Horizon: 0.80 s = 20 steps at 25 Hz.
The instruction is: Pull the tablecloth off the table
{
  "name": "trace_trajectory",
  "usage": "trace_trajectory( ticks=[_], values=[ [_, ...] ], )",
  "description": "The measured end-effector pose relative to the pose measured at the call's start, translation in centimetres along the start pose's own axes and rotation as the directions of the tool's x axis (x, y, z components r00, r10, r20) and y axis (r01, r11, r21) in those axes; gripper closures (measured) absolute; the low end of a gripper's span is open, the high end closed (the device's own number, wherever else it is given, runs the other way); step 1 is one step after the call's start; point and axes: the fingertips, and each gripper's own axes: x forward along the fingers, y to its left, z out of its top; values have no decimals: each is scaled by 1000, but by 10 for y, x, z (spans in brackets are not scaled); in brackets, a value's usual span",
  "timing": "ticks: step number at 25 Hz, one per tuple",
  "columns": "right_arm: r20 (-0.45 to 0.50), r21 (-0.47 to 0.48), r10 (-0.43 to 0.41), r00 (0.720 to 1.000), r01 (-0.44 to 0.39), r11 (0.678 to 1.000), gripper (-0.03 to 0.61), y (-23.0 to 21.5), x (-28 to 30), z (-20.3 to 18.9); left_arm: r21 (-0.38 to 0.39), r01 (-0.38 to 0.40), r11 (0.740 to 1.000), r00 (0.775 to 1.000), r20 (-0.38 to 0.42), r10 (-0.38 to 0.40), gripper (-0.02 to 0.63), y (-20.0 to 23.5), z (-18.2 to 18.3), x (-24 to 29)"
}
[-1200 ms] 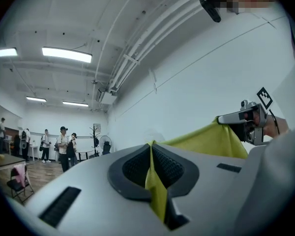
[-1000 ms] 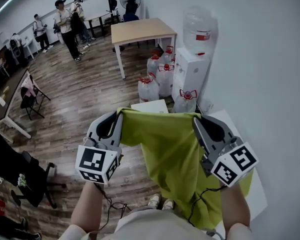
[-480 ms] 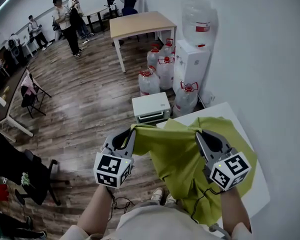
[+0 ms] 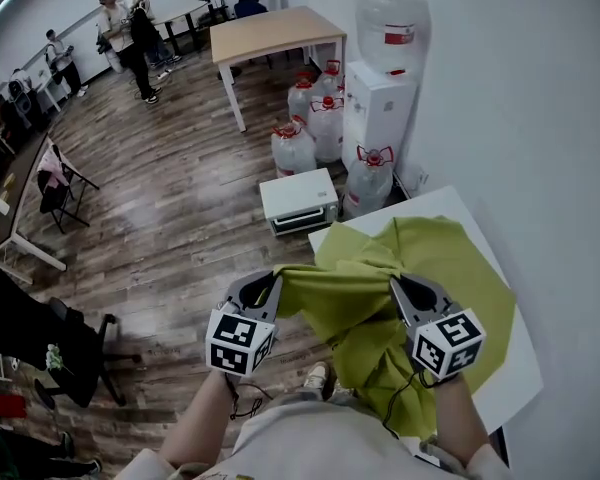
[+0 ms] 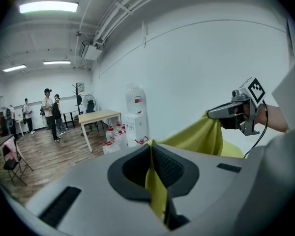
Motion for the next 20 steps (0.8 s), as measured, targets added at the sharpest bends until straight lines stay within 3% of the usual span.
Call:
trace_trajectory(
  ticks=[20],
  values=[
    [-6, 23, -8, 1000, 9, 1000, 545, -9, -10, -1, 9, 28, 1000, 1000, 3, -28, 588, -6, 13, 9]
  ],
)
